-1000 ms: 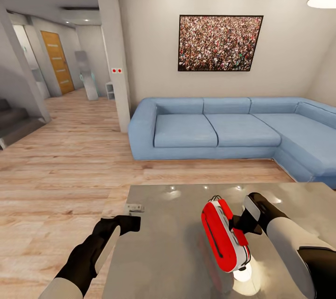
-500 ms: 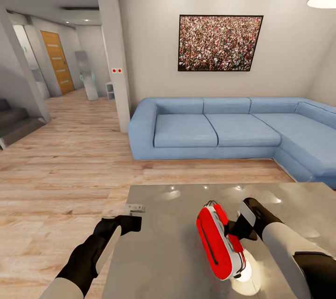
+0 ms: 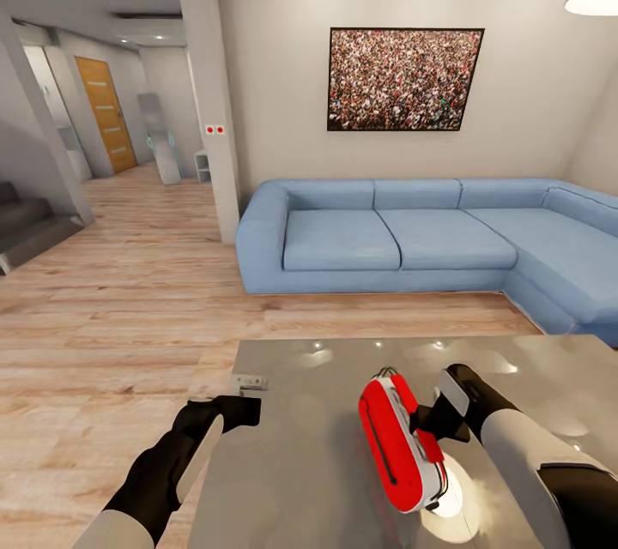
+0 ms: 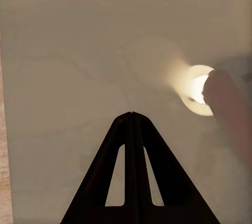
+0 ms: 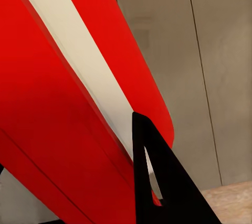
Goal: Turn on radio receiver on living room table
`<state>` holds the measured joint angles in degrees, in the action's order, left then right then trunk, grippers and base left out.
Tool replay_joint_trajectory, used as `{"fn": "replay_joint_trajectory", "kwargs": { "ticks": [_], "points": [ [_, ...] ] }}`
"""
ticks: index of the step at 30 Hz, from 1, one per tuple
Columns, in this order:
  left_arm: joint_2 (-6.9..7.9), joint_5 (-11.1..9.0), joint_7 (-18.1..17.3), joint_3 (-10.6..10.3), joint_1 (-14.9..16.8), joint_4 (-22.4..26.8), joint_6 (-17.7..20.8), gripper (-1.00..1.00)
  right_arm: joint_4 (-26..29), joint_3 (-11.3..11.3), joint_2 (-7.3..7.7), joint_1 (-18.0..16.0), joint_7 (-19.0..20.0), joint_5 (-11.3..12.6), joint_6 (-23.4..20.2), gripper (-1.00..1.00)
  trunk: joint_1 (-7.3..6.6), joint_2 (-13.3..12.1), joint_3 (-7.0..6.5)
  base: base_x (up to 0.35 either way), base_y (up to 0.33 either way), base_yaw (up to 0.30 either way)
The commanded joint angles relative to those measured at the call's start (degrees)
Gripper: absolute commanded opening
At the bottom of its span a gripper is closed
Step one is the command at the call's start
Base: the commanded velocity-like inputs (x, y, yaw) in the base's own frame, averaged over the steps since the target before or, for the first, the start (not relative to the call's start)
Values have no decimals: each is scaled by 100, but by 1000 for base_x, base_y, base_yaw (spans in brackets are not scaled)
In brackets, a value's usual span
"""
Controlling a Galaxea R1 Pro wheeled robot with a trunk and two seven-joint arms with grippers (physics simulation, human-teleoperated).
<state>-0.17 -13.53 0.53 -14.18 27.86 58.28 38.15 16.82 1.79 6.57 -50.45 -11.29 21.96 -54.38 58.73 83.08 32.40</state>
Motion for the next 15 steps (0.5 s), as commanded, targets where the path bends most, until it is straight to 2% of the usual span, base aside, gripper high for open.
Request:
{"fn": "replay_joint_trajectory", "kwargs": {
  "ticks": [1, 8, 15],
  "points": [
    [0, 0, 0, -3, 1, -1, 0, -100, 15, -3, 8, 0, -8, -33, 35, -100, 0, 0, 0, 0, 0, 0],
    [0, 0, 0, -5, 1, -1, 0, -100, 24, -3, 31, 0, -5, -69, 59, -100, 0, 0, 0, 0, 0, 0],
    [0, 0, 0, -6, 1, -4, 0, -100, 69, -3, 216, 0, -5, -222, 59, -100, 0, 0, 0, 0, 0, 0]
  ]
}}
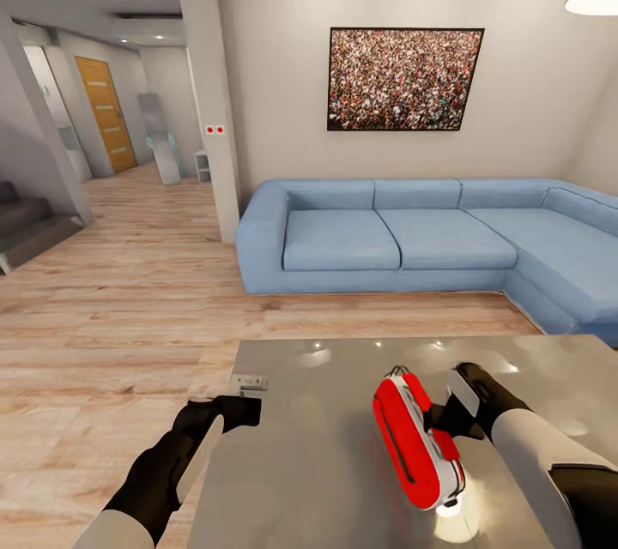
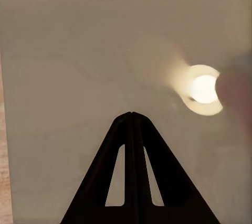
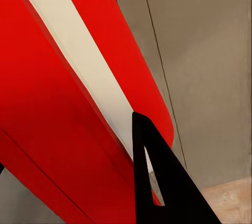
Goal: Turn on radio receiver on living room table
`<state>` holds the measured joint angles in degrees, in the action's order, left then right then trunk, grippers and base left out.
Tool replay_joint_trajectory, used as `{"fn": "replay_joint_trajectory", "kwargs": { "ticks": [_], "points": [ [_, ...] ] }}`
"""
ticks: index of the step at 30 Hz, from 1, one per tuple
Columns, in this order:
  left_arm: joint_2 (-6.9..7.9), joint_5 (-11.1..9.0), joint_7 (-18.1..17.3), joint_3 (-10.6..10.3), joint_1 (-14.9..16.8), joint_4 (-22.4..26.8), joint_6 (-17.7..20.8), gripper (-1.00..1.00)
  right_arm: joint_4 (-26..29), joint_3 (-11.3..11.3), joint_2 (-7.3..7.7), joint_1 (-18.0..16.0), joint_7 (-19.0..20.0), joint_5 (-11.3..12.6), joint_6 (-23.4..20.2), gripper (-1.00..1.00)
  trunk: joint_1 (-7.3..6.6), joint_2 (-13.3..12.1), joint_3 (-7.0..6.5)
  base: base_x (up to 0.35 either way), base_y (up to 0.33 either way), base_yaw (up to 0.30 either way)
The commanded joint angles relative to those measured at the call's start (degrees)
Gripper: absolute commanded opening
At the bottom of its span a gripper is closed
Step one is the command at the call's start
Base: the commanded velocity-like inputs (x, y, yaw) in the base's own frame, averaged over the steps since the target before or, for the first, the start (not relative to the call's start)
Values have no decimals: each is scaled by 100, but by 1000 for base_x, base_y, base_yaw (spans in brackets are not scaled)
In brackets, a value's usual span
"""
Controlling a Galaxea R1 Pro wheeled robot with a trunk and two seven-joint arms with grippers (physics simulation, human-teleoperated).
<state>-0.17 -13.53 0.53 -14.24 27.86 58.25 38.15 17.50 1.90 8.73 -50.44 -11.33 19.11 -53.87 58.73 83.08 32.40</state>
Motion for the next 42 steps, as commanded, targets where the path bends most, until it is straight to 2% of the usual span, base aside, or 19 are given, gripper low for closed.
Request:
{"fn": "replay_joint_trajectory", "kwargs": {
  "ticks": [1, 4, 5, 10, 16, 22, 37, 42],
  "points": [
    [0, 0, 0, 0, 0, -3, 0, -100, 3, -15, 33, -1, -1, 29, 9, -100, 0, 0, 0, 0, 0, 0],
    [0, 0, 0, 0, 0, -5, 0, -100, 8, -15, 96, -1, -1, 36, 9, -100, 0, 0, 0, 0, 0, 0],
    [0, 0, 0, 0, 0, -5, 0, -100, 9, -15, 112, -1, -1, 172, 9, -100, 0, 0, 0, 0, 0, 0],
    [0, 0, 0, 0, 0, -6, 0, -100, 11, -15, 179, -1, -1, 170, 9, -100, 0, 0, 0, 0, 0, 0],
    [0, 0, 0, 0, 0, -6, 0, -100, 13, -15, 333, -1, -2, 171, 9, -100, 0, 0, 0, 0, 0, 0],
    [0, 0, 0, 0, 0, -4, 0, -100, 11, -15, 390, -1, -3, 165, 9, -100, 0, 0, 0, 0, 0, 0],
    [0, 0, 0, 0, 0, -3, 0, -100, 8, -15, 701, -1, -4, 161, 9, -100, 0, 0, 0, 0, 0, 0],
    [0, 0, 0, 0, 0, 2, 0, -100, 8, -13, 781, -1, -2, 59, 9, -100, 0, 0, 0, 0, 0, 0]
  ]
}}
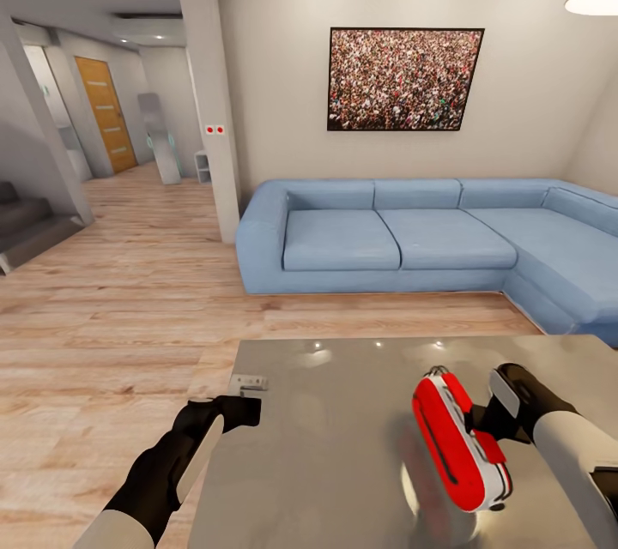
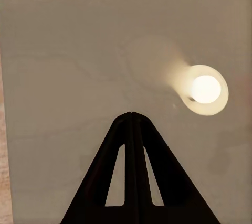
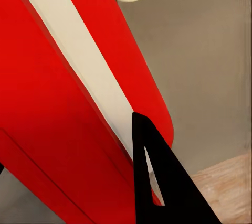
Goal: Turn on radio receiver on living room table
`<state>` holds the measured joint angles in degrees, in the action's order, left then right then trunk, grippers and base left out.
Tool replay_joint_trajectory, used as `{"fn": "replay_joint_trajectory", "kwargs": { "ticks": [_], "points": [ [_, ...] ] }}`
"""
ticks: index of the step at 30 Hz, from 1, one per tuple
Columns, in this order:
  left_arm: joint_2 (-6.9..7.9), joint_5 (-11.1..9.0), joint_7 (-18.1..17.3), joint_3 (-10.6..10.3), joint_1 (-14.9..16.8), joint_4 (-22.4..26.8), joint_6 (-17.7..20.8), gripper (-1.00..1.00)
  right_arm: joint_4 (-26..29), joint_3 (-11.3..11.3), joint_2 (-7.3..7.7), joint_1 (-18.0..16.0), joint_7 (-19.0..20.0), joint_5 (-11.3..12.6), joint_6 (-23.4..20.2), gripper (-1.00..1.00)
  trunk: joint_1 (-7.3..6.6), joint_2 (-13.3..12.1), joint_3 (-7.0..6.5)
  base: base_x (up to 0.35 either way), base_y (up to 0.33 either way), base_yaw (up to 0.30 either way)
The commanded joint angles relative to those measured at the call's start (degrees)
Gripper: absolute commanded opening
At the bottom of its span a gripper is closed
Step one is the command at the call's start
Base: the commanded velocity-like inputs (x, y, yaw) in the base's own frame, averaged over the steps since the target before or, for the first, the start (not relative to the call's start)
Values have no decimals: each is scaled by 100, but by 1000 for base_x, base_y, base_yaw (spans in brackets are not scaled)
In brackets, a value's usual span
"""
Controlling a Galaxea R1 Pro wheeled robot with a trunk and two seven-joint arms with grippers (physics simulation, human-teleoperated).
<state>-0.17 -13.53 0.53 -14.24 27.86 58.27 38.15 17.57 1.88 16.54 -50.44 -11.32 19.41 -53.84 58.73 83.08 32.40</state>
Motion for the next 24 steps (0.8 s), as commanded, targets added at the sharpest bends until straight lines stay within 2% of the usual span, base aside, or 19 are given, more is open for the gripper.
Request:
{"fn": "replay_joint_trajectory", "kwargs": {
  "ticks": [1, 9, 24],
  "points": [
    [0, 0, 0, 0, 0, 0, 0, -100, 1, -11, 22, -1, -2, -15, 5, -100, 0, 0, 0, 0, 0, 0],
    [0, 0, 0, 0, 0, 1, 0, -100, 1, -12, 151, -1, -1, -124, 5, -100, 0, 0, 0, 0, 0, 0],
    [0, 0, 0, 0, 0, 1, 0, -100, -6, -12, 263, -1, -7, -205, 5, -100, 0, 0, 0, 0, 0, 0]
  ]
}}
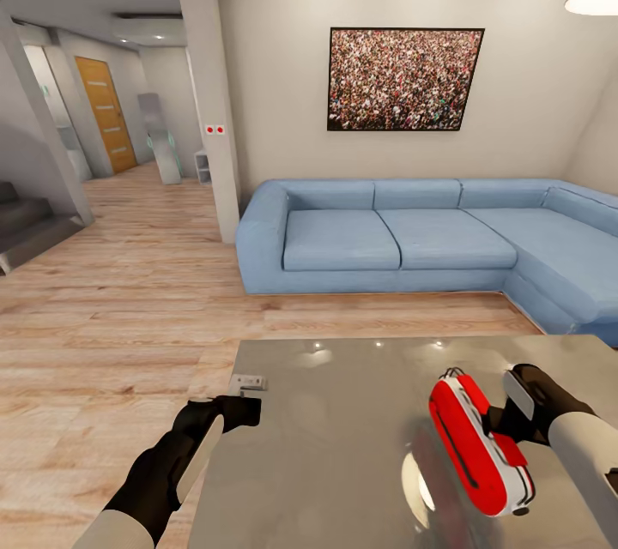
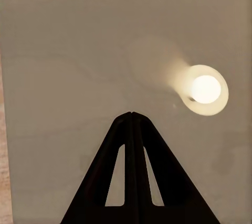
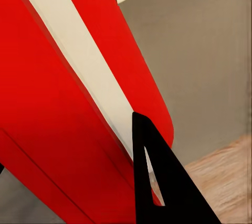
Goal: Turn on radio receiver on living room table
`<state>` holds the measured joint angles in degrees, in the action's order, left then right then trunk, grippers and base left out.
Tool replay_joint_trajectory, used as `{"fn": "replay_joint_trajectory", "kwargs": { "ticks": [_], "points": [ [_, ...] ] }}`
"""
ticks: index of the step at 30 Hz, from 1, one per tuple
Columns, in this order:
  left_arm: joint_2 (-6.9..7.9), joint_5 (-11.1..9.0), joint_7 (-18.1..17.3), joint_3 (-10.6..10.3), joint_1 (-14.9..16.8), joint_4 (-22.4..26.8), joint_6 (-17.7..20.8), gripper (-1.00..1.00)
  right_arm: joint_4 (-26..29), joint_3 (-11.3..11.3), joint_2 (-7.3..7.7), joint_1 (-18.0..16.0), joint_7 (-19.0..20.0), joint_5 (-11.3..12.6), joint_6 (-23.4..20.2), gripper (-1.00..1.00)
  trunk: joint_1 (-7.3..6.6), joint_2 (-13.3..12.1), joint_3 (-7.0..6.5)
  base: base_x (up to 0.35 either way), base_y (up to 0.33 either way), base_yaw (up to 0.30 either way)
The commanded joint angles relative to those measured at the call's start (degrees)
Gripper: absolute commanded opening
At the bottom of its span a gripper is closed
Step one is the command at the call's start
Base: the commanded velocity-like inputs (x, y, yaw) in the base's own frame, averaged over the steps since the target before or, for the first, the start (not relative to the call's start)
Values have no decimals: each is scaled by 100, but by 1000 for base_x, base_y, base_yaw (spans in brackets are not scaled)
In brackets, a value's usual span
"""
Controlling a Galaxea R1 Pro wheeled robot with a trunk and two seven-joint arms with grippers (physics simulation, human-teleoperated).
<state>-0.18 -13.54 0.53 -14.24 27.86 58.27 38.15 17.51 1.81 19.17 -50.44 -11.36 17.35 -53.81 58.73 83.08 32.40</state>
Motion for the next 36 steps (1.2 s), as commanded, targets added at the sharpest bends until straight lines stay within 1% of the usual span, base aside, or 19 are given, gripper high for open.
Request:
{"fn": "replay_joint_trajectory", "kwargs": {
  "ticks": [1, 10, 24, 36],
  "points": [
    [0, 0, 0, 0, 0, 0, 0, -100, 0, -5, 7, -1, -4, -5, 2, -100, 0, 0, 0, 0, 0, 0],
    [0, 0, 0, 0, 0, -9, 0, -100, -39, -2, 34, -1, 1, -29, 34, -100, 0, 0, 0, 0, 0, 0],
    [0, 0, 0, 0, 0, -9, 0, -100, -182, 1, 16, -1, 8, -37, 447, -100, 0, 0, 0, 0, 0, 0],
    [0, 0, 0, 0, 0, -9, 0, -100, -195, -5, 16, -1, 26, -30, 476, -100, 0, 0, 0, 0, 0, 0]
  ]
}}
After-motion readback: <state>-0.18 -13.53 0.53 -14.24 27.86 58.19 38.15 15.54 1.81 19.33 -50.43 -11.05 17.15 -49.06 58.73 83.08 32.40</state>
